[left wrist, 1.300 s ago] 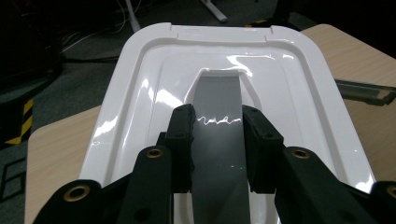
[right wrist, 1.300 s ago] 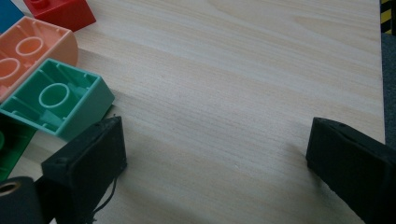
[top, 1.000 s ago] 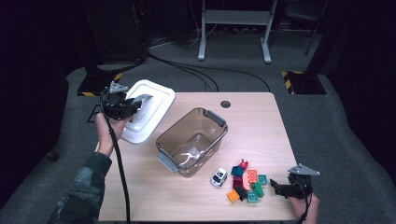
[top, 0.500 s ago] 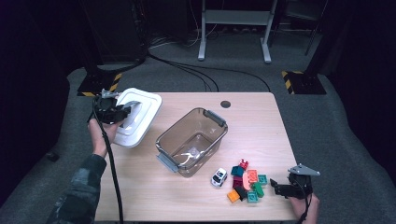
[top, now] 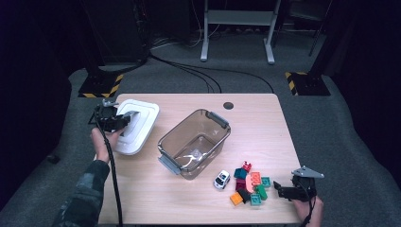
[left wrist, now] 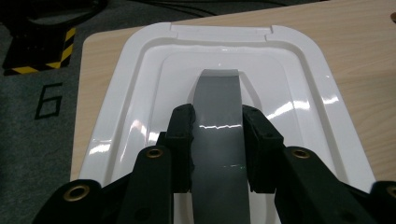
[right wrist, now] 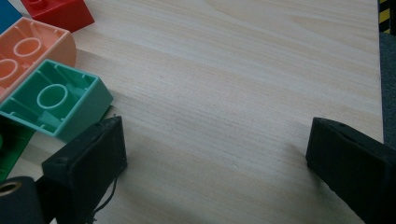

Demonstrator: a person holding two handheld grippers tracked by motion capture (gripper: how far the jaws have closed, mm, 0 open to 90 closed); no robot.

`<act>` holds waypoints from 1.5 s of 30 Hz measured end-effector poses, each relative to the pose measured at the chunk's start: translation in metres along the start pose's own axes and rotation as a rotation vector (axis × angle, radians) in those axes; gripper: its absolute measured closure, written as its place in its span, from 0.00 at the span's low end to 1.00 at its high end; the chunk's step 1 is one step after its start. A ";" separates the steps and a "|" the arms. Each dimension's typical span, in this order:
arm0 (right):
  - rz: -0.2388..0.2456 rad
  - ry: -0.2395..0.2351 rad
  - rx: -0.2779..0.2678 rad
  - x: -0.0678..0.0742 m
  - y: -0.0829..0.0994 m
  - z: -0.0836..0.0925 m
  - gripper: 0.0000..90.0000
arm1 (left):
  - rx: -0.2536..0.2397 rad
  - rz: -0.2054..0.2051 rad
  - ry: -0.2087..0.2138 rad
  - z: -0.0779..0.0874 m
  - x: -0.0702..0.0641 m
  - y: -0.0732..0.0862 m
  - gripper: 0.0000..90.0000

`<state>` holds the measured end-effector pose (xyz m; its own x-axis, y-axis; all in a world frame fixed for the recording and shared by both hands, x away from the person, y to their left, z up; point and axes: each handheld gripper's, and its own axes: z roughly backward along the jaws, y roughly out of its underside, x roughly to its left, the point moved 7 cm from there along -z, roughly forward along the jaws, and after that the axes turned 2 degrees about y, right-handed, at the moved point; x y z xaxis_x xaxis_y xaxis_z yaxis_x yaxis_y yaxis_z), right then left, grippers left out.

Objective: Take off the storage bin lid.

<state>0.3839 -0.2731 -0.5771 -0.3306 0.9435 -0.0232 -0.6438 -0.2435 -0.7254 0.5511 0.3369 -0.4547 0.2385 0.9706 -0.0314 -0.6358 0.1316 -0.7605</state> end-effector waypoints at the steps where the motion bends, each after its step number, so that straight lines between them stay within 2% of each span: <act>1: 0.000 0.000 0.000 0.000 0.000 0.000 0.05 | -0.003 0.008 -0.002 -0.003 0.001 0.002 0.74; 9: -0.001 0.000 0.000 0.000 0.000 0.000 0.05 | 0.023 0.075 -0.028 -0.016 0.016 0.021 0.74; 16: -0.001 0.001 0.000 0.000 0.000 0.000 0.05 | 0.047 0.112 -0.063 -0.026 0.030 0.039 0.74; 19: -0.001 0.001 -0.001 0.000 0.000 0.000 0.05 | 0.055 0.142 -0.056 -0.030 0.034 0.045 0.74; 25: -0.001 0.001 0.000 0.000 0.000 0.000 0.05 | 0.085 0.124 -0.074 -0.039 0.036 0.057 0.74; 28: -0.001 0.001 0.000 0.000 0.000 0.000 0.05 | 0.086 0.140 -0.073 -0.042 0.038 0.061 0.74; 37: -0.001 0.001 0.000 0.000 0.000 0.000 0.05 | 0.124 0.143 -0.064 -0.047 0.041 0.067 0.74; 42: -0.001 0.001 0.000 0.000 0.000 0.000 0.05 | 0.113 0.139 -0.064 -0.047 0.040 0.068 0.73; 44: -0.001 0.001 0.000 0.000 0.000 0.000 0.05 | 0.115 0.146 -0.056 -0.045 0.041 0.068 0.69; 45: -0.001 0.001 0.000 0.000 0.000 0.000 0.05 | 0.110 0.149 -0.049 -0.045 0.042 0.068 0.63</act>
<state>0.3839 -0.2731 -0.5771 -0.3294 0.9439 -0.0236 -0.6437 -0.2428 -0.7257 0.5504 0.3773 -0.5367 0.1012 0.9893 -0.1051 -0.7382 0.0039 -0.6745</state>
